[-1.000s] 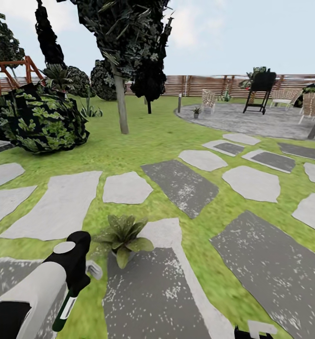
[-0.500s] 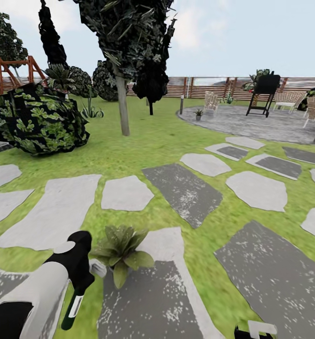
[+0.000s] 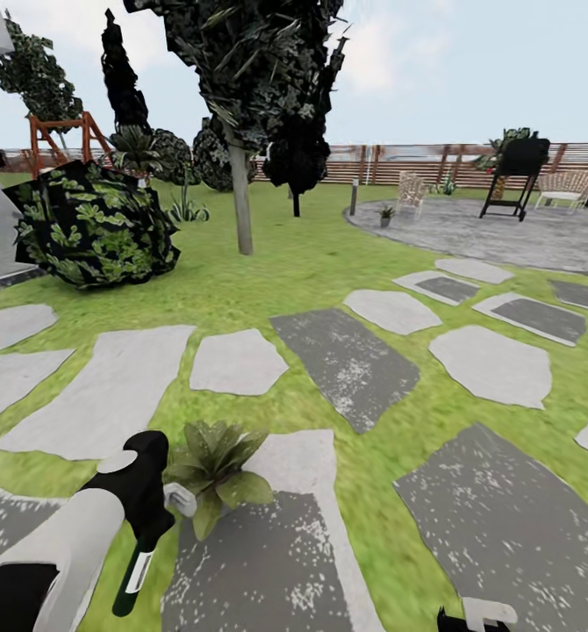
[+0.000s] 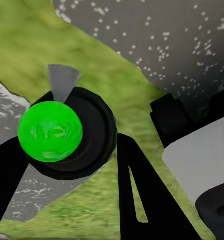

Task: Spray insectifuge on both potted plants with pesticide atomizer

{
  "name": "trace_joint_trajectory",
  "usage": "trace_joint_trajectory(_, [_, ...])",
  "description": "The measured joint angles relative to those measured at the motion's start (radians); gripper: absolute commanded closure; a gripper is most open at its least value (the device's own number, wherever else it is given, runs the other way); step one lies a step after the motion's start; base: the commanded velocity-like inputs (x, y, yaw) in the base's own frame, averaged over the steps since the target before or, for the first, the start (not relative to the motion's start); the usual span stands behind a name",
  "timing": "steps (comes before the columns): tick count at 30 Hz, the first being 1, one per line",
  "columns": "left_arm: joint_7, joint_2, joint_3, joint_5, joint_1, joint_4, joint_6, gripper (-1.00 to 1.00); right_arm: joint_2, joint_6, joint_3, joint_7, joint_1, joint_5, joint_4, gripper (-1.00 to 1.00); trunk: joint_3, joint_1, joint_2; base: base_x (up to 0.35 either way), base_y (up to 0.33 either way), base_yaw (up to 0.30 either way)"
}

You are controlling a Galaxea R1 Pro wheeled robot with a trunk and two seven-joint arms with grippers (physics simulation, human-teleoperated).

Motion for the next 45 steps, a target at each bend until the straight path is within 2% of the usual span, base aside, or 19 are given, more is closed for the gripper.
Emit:
trace_joint_trajectory(3, [0.002,0.000,0.000,0.002,0.020,-0.001,0.000,1.00,0.000,0.000,0.000,0.000,0.000,0.000,0.000,-1.00,0.000,0.000,0.000,0.000,-0.005,0.255])
trace_joint_trajectory(6, [0.050,-0.009,0.000,0.008,0.037,0.000,0.018,1.00,0.000,0.000,0.000,0.000,0.000,0.000,0.000,-1.00,0.000,0.000,0.000,0.000,-0.001,0.080])
trace_joint_trajectory(8, [0.102,-0.011,0.010,0.106,0.050,0.000,0.028,1.00,0.000,0.000,0.000,0.001,0.000,0.000,0.000,-1.00,0.000,0.000,0.000,0.000,0.000,0.009])
trace_joint_trajectory(9, [0.156,-0.012,0.026,0.157,0.053,0.001,0.030,1.00,0.000,0.001,0.000,0.002,0.000,0.000,0.001,-1.00,0.000,0.000,0.000,0.000,0.000,0.003])
trace_joint_trajectory(11, [0.265,-0.021,0.048,0.204,0.055,0.003,0.032,1.00,-0.001,0.001,0.000,0.003,0.000,0.001,0.001,-1.00,0.000,0.000,0.000,0.000,0.000,0.001])
trace_joint_trajectory(12, [0.328,-0.036,0.068,0.243,0.056,0.010,0.036,1.00,-0.003,0.001,0.000,0.003,0.000,0.001,0.001,-1.00,0.000,0.000,0.000,0.000,0.000,0.000])
trace_joint_trajectory(14, [0.368,-0.051,0.082,0.265,0.061,0.015,0.036,1.00,-0.007,0.001,0.000,0.003,0.000,0.002,0.001,-1.00,0.000,0.000,0.000,0.000,0.000,0.000])
trace_joint_trajectory(23, [0.380,-0.036,0.088,0.258,0.083,0.016,0.036,1.00,-0.003,0.002,0.000,0.003,0.000,0.000,0.000,-1.00,0.000,0.000,0.000,0.000,0.000,0.011])
trace_joint_trajectory(33, [0.379,-0.038,0.087,0.259,0.088,0.009,0.035,1.00,-0.002,0.002,0.000,0.000,0.000,0.000,-0.001,-1.00,-0.004,0.000,0.000,0.008,-0.003,0.234])
trace_joint_trajectory(45, [0.380,-0.041,0.086,0.259,0.088,0.003,0.035,1.00,-0.002,0.001,0.000,-0.001,0.000,0.000,0.000,-1.00,-0.004,0.000,0.000,0.035,-0.235,0.086])
